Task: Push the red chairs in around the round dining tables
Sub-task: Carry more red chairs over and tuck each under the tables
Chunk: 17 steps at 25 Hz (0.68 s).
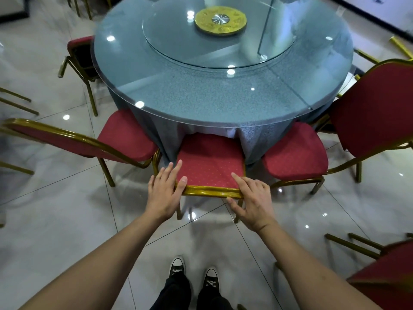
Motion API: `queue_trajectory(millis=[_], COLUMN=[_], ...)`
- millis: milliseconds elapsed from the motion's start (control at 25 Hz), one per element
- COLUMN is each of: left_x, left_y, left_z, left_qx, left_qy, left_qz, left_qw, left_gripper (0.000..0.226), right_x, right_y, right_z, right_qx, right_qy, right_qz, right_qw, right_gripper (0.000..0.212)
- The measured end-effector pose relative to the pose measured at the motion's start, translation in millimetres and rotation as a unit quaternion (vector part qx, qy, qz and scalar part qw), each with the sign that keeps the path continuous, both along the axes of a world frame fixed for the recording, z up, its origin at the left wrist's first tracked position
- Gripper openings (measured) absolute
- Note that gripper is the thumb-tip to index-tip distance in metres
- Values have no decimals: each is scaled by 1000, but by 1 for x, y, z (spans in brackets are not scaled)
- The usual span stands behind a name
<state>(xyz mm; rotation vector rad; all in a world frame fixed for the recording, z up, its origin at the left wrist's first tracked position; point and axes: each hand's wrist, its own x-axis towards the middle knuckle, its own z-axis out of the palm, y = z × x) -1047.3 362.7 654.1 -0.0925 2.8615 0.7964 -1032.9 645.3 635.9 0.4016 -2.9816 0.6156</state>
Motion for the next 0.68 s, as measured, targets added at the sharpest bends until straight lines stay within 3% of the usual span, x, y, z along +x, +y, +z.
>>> queue_trajectory(millis=[160, 320, 680], left_x=[4, 6, 6], left_y=[-4, -21, -121], left_z=[15, 26, 48], left_qx=[-44, -71, -100], left_qy=[-22, -2, 41], left_qz=[-31, -60, -80], left_qw=[998, 996, 991], left_gripper=[66, 75, 71], right_x=[3, 4, -16], right_y=[-1, -24, -163], right_z=[9, 24, 59], right_qx=[-5, -27, -10], right_qy=[-8, -7, 18], right_qz=[1, -33, -48], right_qw=[1000, 999, 999], right_gripper=[76, 73, 70])
